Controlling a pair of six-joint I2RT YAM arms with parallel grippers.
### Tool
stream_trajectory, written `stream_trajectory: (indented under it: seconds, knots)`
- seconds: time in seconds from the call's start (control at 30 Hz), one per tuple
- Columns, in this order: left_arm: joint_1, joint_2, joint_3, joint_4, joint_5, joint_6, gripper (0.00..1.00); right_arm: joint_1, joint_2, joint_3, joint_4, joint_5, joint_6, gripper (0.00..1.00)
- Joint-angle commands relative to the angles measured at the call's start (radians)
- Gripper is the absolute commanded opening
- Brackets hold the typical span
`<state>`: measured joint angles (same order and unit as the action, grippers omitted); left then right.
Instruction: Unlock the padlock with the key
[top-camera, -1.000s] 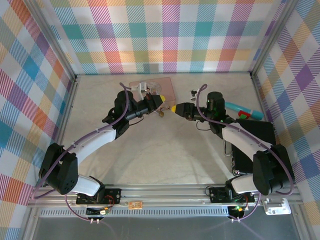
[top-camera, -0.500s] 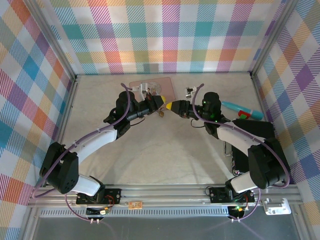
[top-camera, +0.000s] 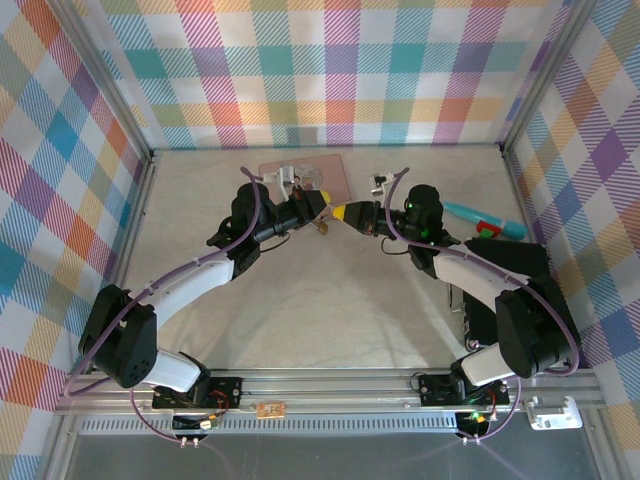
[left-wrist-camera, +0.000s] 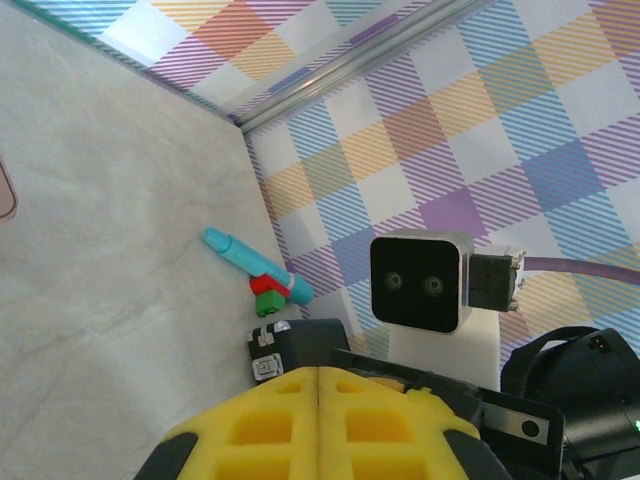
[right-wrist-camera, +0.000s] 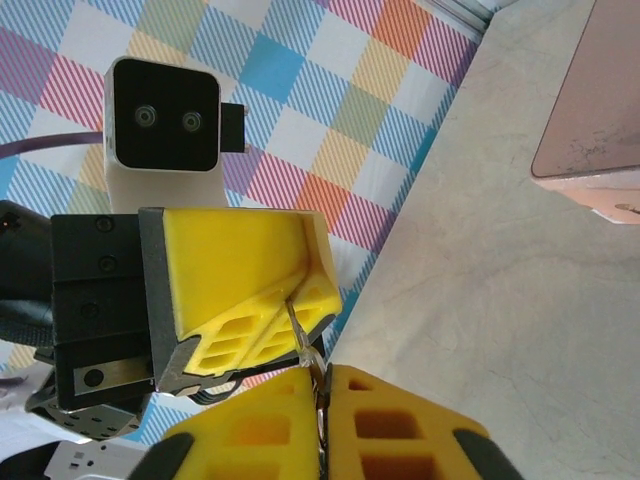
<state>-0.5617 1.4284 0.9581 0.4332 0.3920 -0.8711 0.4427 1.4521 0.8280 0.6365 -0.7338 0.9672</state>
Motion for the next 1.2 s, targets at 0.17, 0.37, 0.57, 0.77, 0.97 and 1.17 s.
stream_trajectory:
  seconds: [0.17,0.37,0.57,0.77,0.97,1.17]
  knots:
    - [-0.009,-0.039,-0.025,0.036,-0.013,-0.006,0.00,0.005,0.011,-0.007,0.083,-0.013,0.013,0.06]
    - [-0.015,-0.037,-0.039,0.054,-0.016,-0.019,0.00,0.005,0.030,0.001,0.139,-0.014,0.052,0.16]
    - [-0.018,-0.045,-0.046,0.053,-0.031,-0.020,0.00,0.005,0.033,-0.002,0.153,-0.009,0.062,0.16]
    - [-0.020,-0.045,-0.046,0.058,-0.030,-0.024,0.00,0.005,0.030,-0.006,0.159,-0.003,0.064,0.21]
    - [-0.023,-0.045,-0.050,0.059,-0.033,-0.025,0.00,0.005,0.036,-0.004,0.168,0.000,0.070,0.20]
    - [-0.024,-0.053,-0.056,0.058,-0.042,-0.028,0.00,0.007,0.041,-0.009,0.174,-0.006,0.070,0.00]
